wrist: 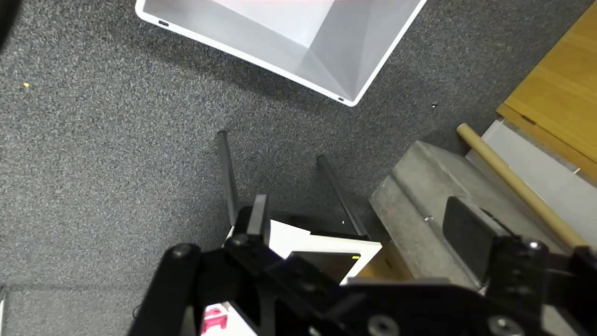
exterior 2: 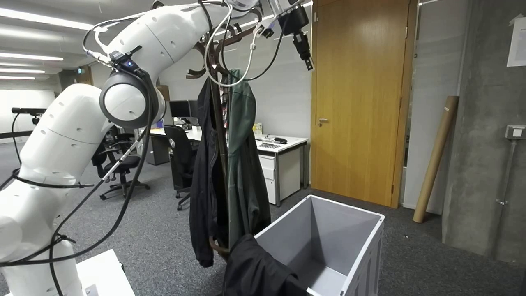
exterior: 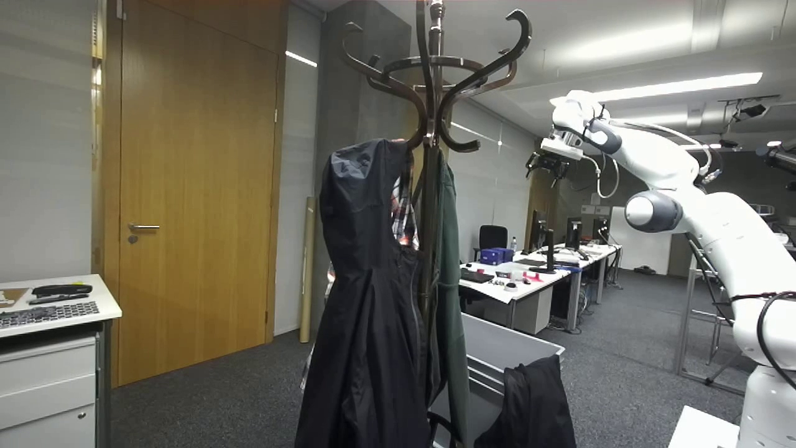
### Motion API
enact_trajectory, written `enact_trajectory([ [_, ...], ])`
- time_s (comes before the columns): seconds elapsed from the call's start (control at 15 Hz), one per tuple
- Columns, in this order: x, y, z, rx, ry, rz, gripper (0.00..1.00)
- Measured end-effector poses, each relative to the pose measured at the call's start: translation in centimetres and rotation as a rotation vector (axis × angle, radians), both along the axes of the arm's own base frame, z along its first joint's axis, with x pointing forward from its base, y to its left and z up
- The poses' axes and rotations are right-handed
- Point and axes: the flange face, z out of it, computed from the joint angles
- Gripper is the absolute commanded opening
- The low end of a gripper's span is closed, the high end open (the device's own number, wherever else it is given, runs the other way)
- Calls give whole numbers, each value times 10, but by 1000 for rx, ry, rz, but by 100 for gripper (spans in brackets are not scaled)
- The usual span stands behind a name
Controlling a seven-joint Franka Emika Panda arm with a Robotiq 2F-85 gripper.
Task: Put the black hoodie in the white container.
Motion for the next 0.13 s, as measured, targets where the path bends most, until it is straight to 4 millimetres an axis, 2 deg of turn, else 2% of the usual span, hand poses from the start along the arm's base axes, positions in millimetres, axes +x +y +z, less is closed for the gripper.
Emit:
enact_trajectory([
  [0.13,0,1,0,0,1,1,100],
])
